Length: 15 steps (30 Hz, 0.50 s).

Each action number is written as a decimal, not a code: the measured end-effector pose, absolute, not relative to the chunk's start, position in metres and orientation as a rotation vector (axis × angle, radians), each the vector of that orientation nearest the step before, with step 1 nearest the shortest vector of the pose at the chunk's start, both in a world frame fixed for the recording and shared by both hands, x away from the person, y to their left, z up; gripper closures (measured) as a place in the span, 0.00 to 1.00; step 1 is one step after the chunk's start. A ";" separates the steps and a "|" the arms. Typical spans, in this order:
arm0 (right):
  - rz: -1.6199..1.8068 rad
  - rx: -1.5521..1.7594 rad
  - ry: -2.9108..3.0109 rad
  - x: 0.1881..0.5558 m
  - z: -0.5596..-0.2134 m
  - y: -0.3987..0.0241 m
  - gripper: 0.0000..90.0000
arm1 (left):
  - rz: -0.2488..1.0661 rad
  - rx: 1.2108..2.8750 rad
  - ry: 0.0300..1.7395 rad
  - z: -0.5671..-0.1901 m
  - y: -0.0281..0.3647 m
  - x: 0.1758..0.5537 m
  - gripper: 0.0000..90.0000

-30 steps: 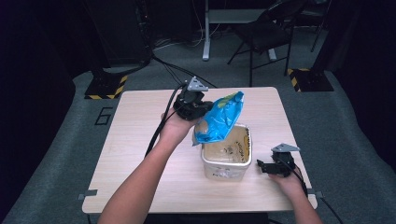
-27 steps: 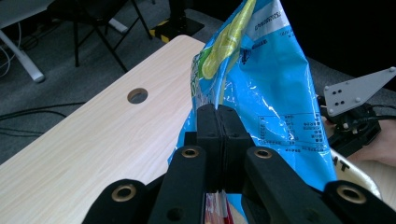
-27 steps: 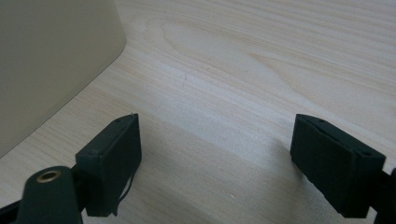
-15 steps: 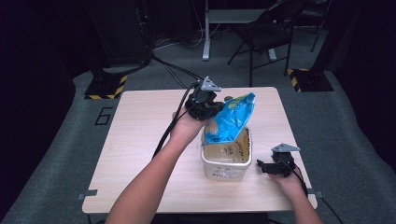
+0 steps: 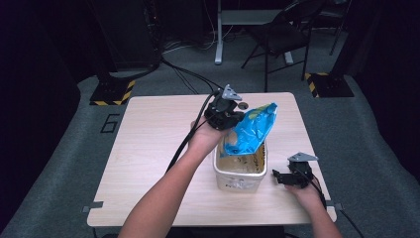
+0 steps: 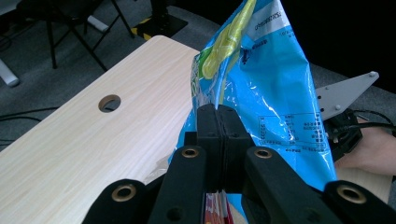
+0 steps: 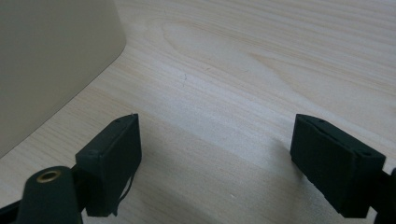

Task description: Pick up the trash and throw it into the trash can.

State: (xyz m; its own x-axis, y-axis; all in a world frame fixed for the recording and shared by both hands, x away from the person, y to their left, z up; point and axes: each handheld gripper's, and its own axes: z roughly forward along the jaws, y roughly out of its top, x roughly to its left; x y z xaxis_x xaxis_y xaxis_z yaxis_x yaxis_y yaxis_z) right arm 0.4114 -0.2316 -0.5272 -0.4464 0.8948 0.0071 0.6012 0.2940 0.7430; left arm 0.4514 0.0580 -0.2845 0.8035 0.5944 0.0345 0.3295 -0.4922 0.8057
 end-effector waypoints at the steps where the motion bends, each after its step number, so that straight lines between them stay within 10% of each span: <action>1: 0.965 1.338 2.157 0.411 -0.527 -0.232 0.17 | 0.392 2.127 0.680 -0.286 0.057 0.451 0.99; 15: 0.967 1.342 2.157 0.411 -0.527 -0.232 0.17 | 0.374 2.137 0.698 -0.304 0.059 0.454 0.99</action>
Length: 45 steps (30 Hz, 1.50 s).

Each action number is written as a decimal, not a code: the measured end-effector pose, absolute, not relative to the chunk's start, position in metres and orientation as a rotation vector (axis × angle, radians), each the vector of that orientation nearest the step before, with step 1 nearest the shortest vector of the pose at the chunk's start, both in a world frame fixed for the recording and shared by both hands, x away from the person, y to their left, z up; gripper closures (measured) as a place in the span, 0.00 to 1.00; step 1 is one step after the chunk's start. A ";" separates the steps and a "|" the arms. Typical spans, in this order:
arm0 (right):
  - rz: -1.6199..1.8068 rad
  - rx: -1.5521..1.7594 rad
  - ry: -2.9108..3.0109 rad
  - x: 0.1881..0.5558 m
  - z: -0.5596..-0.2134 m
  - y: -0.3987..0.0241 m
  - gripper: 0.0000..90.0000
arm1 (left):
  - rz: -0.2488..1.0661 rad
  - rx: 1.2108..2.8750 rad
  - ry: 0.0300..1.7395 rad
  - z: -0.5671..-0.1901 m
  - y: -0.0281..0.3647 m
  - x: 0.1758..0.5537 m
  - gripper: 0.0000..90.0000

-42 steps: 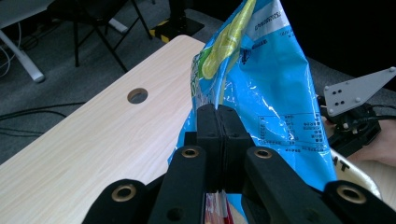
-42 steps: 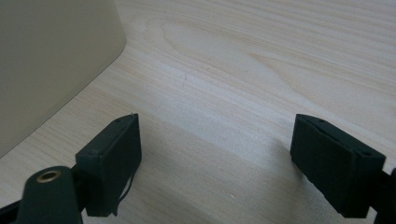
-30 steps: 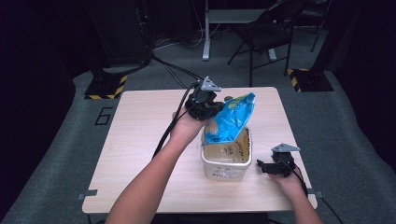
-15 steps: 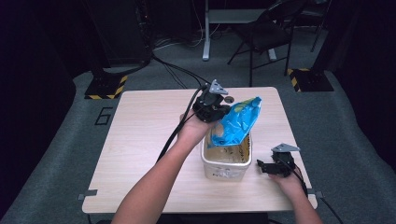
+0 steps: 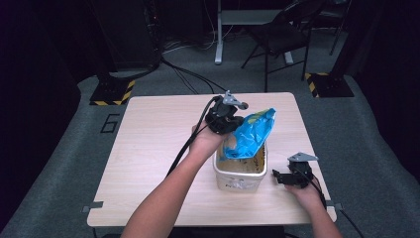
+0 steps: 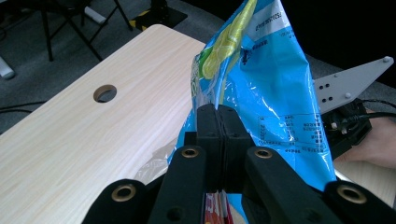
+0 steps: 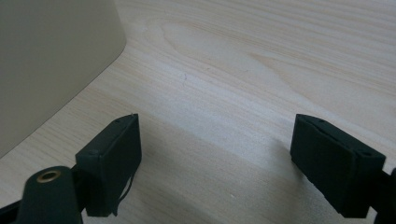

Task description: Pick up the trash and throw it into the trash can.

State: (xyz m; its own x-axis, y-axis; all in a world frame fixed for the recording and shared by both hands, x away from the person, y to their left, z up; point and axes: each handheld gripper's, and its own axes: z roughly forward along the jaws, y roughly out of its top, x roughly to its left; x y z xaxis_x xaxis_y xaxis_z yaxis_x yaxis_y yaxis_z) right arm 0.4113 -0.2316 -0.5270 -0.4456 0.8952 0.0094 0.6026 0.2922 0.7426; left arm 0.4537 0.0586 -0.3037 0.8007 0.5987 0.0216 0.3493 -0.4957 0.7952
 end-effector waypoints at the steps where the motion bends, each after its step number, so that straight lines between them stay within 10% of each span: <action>1: 0.967 1.342 2.157 0.411 -0.527 -0.232 0.17 | 0.371 2.140 0.696 -0.305 0.059 0.454 0.99; 45: 0.965 1.336 2.161 0.411 -0.527 -0.232 0.17 | 0.276 2.147 0.708 -0.358 0.081 0.444 0.91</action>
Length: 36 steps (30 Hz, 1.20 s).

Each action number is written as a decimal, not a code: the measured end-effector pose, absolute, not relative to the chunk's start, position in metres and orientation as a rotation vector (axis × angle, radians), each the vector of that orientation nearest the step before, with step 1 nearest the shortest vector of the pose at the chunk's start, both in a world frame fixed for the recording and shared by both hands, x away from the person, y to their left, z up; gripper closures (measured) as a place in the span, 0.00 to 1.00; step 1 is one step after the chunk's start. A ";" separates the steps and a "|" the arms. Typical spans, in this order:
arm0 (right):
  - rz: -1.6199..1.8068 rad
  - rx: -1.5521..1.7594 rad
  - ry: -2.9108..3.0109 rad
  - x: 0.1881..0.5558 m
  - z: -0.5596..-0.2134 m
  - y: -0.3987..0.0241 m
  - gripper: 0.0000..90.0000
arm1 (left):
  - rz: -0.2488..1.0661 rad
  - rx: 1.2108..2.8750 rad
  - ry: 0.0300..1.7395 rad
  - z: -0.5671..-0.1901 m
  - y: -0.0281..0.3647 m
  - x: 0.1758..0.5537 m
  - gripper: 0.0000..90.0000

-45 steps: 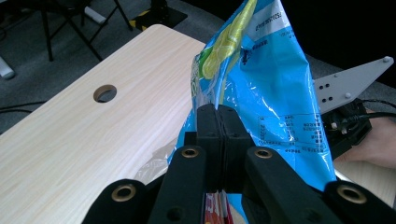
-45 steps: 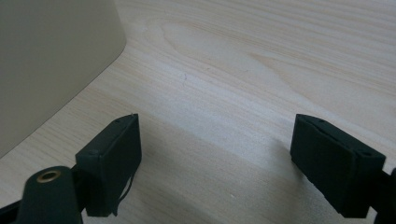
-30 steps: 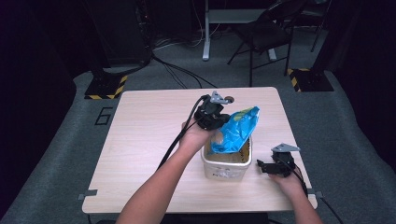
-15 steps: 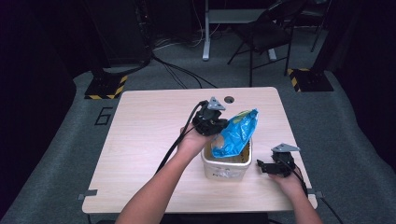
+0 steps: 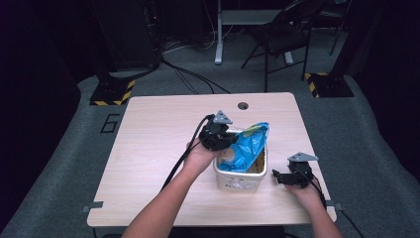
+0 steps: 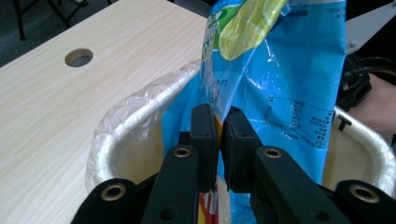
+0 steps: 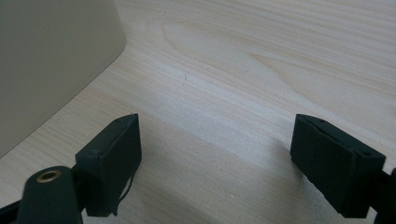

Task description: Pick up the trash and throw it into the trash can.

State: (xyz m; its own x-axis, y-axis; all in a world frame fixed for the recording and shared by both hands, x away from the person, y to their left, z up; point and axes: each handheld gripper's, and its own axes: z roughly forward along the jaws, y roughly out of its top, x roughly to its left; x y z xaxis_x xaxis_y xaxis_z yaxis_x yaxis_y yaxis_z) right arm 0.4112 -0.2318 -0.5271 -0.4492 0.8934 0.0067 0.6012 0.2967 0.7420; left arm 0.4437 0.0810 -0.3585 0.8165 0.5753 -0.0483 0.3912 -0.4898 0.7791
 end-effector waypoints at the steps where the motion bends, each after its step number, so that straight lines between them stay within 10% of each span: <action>1: 0.965 1.337 2.160 0.411 -0.527 -0.232 0.17 | 0.269 2.145 0.713 -0.359 0.082 0.444 0.89; 12: 0.965 1.334 2.163 0.411 -0.527 -0.232 0.18 | 0.274 2.098 0.729 -0.354 0.095 0.437 0.50; 36: 0.967 1.332 2.161 0.411 -0.527 -0.232 0.18 | 0.388 2.070 0.833 -0.358 0.147 0.442 0.48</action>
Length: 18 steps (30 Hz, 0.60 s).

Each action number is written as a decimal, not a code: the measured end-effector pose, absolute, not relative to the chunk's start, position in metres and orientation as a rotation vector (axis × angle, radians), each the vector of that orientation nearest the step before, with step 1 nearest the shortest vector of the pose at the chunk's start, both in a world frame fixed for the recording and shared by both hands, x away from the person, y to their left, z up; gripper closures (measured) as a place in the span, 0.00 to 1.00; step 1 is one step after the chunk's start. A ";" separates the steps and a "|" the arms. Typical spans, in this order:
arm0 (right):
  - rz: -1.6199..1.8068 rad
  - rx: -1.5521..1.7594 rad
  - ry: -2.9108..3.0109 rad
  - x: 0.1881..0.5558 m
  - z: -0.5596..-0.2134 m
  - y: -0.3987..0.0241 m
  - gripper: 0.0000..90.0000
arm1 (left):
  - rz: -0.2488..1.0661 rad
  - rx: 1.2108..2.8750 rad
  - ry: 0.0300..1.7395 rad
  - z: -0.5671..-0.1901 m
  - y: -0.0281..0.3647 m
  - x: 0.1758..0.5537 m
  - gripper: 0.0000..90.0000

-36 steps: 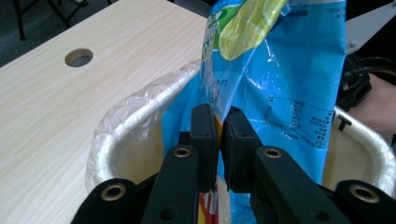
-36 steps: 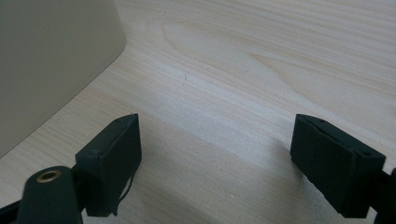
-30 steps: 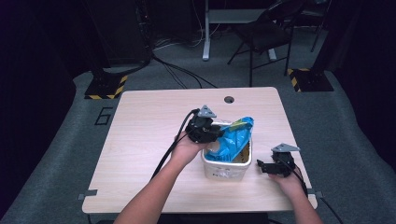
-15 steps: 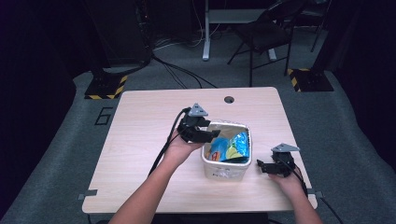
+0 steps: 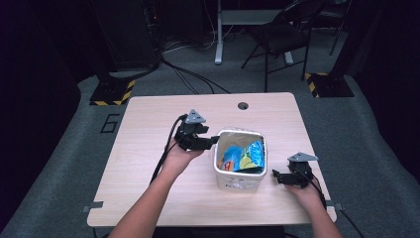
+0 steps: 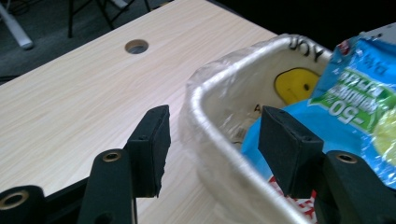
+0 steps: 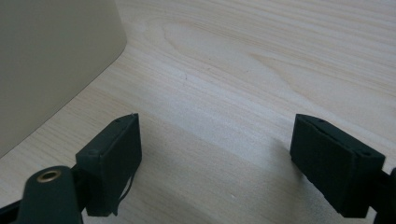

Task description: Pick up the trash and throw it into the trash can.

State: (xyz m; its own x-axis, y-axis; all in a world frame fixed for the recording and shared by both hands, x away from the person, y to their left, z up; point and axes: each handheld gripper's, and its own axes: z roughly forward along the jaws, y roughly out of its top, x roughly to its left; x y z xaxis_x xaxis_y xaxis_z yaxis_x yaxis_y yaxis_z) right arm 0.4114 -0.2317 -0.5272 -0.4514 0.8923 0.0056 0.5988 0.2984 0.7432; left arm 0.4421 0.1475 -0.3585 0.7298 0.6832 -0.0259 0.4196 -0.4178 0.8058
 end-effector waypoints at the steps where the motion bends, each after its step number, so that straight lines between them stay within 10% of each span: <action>1: 0.967 1.332 2.161 0.411 -0.527 -0.232 0.18 | 0.393 2.068 0.839 -0.359 0.150 0.442 0.48; 18: 0.966 1.332 2.161 0.411 -0.527 -0.232 0.18 | 0.432 2.048 0.898 -0.373 0.185 0.439 0.47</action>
State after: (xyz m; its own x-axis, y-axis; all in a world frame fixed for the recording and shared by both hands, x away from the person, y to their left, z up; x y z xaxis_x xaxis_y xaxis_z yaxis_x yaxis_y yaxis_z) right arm 0.4113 -0.2317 -0.5272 -0.4512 0.8924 0.0051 0.5986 0.2984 0.7434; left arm 0.4391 0.1848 -0.3735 0.6844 0.7289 -0.0187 0.4404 -0.3928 0.8073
